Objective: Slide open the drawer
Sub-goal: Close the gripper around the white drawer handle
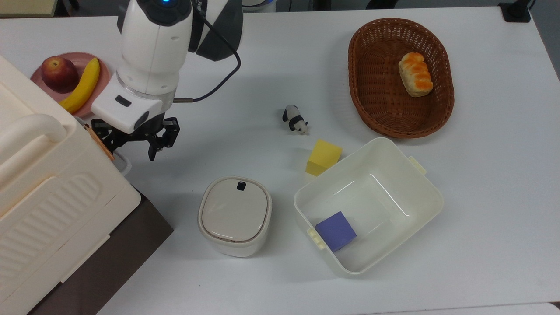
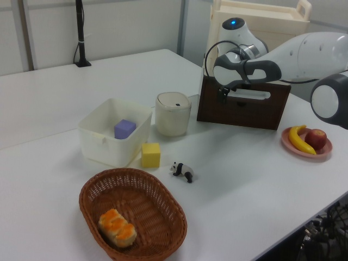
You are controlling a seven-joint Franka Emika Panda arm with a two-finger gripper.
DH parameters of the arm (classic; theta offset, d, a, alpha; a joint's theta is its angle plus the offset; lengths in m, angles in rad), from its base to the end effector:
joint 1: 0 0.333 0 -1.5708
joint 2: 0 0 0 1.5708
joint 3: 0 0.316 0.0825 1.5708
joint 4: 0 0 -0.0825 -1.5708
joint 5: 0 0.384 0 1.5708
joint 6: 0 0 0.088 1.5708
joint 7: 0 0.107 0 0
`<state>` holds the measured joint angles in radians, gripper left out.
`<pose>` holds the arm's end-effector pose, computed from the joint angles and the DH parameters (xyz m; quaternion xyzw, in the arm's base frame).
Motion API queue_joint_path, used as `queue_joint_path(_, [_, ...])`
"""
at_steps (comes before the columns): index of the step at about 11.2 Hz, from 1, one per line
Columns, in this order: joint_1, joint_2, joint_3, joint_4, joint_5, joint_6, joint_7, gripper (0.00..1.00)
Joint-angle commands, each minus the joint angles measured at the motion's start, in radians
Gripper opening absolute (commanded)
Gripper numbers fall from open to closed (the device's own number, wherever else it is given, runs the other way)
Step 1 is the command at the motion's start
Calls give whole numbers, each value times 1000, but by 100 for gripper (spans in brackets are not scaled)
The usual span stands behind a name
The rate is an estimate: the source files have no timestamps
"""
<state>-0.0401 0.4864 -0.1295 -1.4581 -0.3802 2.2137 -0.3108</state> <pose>0.7125 -0.1172 0.4359 0.9570 0.1708 0.0822 0.2194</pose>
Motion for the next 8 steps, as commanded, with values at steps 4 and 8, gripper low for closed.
queue_joint_path(4, [13,-9,5,-62,-37,32,-162,73])
queue_joint_path(8, [38,-55,7,-131,-37,31,-177,65])
